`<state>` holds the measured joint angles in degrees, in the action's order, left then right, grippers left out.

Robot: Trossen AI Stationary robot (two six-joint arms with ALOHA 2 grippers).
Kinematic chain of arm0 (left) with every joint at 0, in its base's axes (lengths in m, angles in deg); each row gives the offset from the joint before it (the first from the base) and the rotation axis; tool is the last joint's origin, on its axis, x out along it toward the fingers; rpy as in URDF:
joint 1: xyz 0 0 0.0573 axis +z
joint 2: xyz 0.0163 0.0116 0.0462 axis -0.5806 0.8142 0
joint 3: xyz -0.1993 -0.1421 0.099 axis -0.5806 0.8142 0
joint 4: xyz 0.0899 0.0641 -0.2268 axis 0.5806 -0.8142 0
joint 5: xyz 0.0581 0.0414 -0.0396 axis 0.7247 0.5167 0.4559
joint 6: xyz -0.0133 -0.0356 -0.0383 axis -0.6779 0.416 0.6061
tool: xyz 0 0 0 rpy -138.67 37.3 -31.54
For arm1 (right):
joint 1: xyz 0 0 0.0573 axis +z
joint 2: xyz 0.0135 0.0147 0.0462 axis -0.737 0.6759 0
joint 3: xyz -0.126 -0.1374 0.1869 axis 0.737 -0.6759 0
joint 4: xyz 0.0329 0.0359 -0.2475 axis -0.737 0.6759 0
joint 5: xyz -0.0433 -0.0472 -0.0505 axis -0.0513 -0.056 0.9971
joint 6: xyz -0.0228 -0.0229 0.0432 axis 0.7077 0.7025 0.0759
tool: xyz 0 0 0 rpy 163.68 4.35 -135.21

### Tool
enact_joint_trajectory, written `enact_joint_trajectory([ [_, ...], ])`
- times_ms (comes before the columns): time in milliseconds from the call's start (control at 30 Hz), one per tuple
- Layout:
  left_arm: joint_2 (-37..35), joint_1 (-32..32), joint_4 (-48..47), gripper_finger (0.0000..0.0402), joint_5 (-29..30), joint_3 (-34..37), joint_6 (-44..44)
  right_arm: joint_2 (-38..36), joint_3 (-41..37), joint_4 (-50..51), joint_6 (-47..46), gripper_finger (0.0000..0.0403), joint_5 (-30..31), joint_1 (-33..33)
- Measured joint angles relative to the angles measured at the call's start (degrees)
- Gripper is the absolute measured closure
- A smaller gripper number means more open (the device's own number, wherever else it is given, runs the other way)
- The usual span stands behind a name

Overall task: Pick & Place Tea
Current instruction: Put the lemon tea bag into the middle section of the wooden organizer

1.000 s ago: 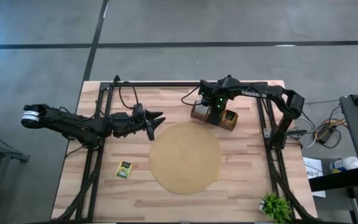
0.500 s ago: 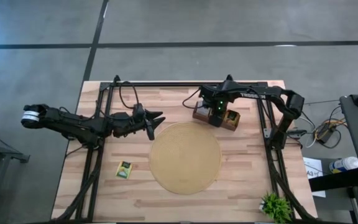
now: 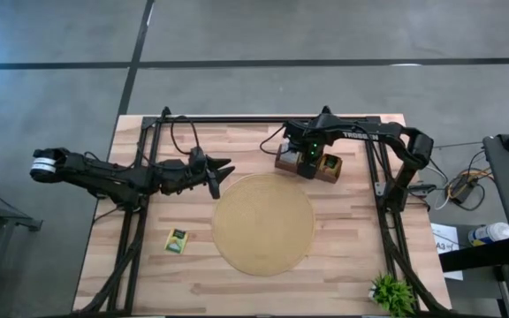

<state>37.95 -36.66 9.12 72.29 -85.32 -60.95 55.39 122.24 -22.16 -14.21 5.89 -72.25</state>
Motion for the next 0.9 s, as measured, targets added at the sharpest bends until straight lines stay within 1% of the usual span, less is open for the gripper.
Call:
enact_joint_trajectory([
  [67, 0.00, 0.00, -0.18, 0.0255, -0.02, 0.00, 0.00, 0.00, 0.00, 0.36, 0.00, 0.0394, -1.49, 0.00],
  [167, -0.08, 0.00, -0.53, 0.0255, 0.00, 0.00, 0.00, 0.00, 0.00, 0.41, -0.40, 0.0390, -1.98, 0.04],
  [300, -0.81, 0.00, -3.93, 0.0255, 0.00, -0.11, 0.08, 0.00, 0.00, 0.41, -1.69, 0.0362, -1.97, 0.02],
  [467, -3.52, 0.00, -14.15, 0.0255, -0.02, -1.35, 0.57, -0.21, 0.02, 0.43, -2.73, 0.0311, -1.87, 0.04],
  [533, -5.13, -0.25, -20.10, 0.0255, -0.03, -1.64, 1.16, -0.78, 0.02, 0.41, -2.79, 0.0292, -1.84, 0.14],
  [633, -7.84, -0.55, -30.12, 0.0255, -0.75, -2.10, 4.65, -2.38, 0.04, 0.35, -2.78, 0.0270, -1.86, 0.34],
  [667, -8.84, -0.63, -33.40, 0.0255, -1.54, -2.14, 6.32, -3.05, 0.04, 0.29, -2.78, 0.0264, -1.86, 0.52],
  [733, -10.50, -0.63, -39.44, 0.0255, -4.93, -2.14, 10.11, -4.77, 0.04, 0.16, -2.79, 0.0256, -1.91, 1.09],
  [900, -11.51, -1.09, -50.47, 0.0255, -16.05, -1.86, 19.91, -9.76, 0.09, -2.42, -4.19, 0.0251, -2.17, 4.53],
])
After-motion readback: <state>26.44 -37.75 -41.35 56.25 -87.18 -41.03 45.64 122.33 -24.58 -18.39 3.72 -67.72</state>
